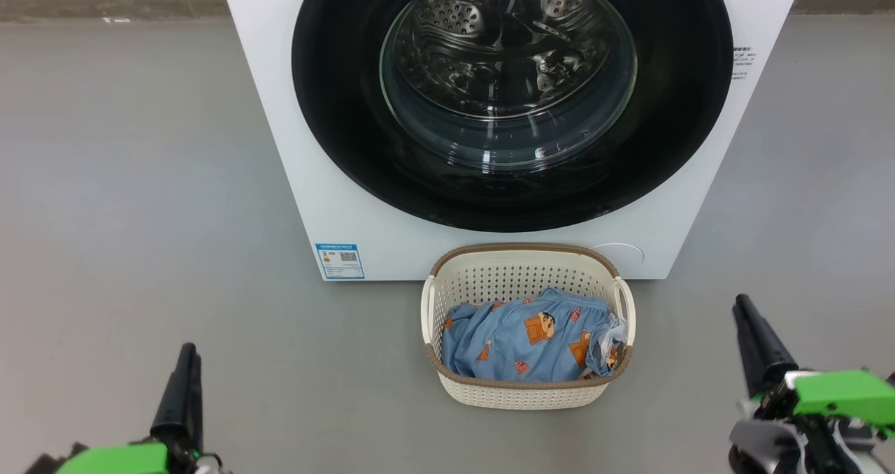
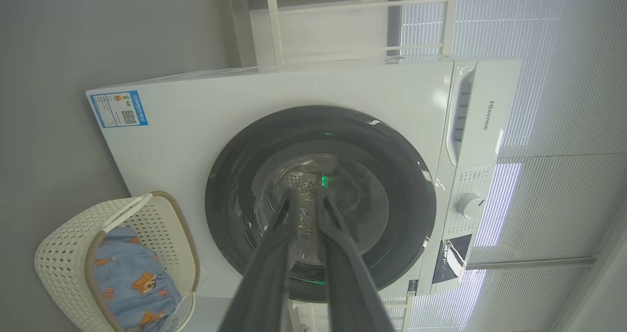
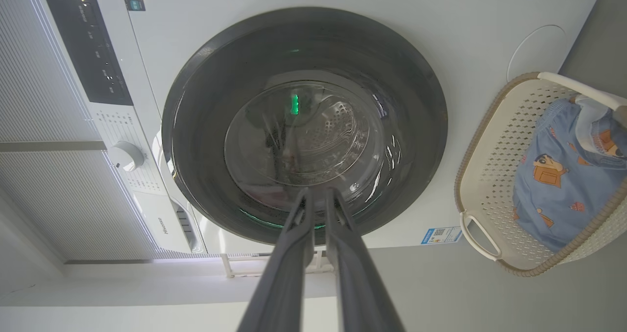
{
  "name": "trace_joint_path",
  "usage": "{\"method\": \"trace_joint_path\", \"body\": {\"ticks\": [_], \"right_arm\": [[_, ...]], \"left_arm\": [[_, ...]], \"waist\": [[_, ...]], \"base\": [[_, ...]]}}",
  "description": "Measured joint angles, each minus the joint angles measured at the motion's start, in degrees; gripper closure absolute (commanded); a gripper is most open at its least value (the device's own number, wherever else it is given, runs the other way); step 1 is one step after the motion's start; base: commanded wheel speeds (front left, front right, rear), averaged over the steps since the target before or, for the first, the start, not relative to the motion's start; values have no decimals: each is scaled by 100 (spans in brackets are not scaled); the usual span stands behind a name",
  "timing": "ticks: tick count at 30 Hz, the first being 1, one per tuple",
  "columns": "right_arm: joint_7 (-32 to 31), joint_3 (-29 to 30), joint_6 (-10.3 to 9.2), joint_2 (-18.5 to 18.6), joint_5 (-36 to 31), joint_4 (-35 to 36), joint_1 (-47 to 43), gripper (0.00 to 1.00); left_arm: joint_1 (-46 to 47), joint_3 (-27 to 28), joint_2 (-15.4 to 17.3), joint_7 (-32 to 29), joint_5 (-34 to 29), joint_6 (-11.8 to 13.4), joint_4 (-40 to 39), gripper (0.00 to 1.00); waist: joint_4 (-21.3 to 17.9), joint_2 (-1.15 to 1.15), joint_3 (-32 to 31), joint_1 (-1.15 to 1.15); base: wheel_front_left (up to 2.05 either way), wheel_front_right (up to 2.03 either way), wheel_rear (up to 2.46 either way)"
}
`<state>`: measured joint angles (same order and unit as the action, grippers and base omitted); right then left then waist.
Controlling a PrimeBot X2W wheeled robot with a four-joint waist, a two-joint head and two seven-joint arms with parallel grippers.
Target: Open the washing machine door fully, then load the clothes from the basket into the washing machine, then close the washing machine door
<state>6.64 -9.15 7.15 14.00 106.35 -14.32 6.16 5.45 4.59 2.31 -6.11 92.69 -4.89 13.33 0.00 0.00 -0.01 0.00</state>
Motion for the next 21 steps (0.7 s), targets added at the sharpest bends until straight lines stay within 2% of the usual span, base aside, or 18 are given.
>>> {"method": "trace_joint_path", "body": {"ticks": [4, 17, 21], "right_arm": [[0, -40, 0, -170, -1, -191, -203, 0], [59, 21, -1, -266, -75, -113, -199, 0], [97, 27, -1, -283, -274, -52, -197, 0]], "left_arm": [[-172, -32, -54, 9, 1, 15, 198, 0], [-174, -132, -58, 210, 26, 14, 167, 0], [-169, -190, -57, 270, -3, 9, 152, 0]], "waist": [[0, 0, 5, 0], [26, 0, 21, 1], [29, 0, 32, 1]], "base": [[0, 0, 0], [0, 0, 0], [0, 0, 0]]}}
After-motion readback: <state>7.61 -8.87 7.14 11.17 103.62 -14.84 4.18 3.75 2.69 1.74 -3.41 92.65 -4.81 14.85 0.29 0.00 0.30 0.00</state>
